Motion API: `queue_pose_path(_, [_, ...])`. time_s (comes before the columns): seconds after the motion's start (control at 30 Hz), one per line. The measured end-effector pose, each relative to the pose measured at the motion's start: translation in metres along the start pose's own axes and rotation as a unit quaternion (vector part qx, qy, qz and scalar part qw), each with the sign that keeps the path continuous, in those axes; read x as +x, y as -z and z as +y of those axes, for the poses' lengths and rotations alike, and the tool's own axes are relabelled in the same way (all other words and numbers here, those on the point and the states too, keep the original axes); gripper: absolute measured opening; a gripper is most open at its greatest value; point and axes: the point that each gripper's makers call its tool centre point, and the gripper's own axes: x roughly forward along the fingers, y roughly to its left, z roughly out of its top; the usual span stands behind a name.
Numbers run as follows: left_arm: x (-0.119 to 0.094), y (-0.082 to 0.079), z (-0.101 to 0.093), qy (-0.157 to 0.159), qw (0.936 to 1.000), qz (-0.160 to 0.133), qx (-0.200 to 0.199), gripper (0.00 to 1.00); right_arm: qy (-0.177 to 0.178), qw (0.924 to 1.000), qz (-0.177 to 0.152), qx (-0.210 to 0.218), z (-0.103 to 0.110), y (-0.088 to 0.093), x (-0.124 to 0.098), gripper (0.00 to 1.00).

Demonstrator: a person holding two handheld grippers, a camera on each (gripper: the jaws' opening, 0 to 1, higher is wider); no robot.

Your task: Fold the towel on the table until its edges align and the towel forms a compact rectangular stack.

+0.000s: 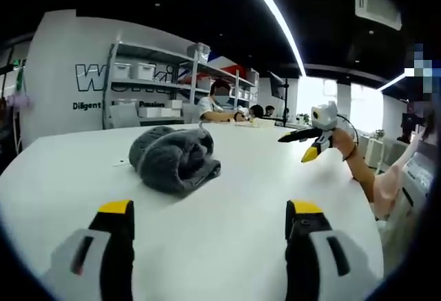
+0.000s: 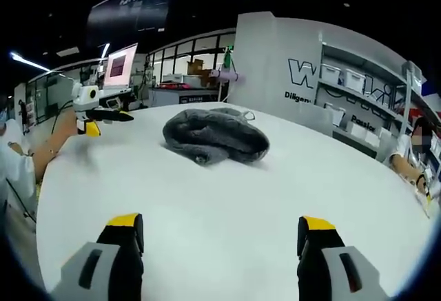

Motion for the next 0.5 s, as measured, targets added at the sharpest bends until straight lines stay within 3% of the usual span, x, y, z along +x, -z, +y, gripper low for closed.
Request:
queue_pose_path(0.23, [0.001,-0.001,0.004,0.006,0.9999,-0.004,-0.008,0.95,-0.004,1.0,-0.002,0.004,0.001,0.0,0.0,0.97])
queue_pose_path(0.5, [-0.001,-0.009,0.026,-0.021,0.9997,0.008,-0.007,0.93,-0.005,0.9999,-0.006,0.008,0.0,-0.002,-0.002,0.97])
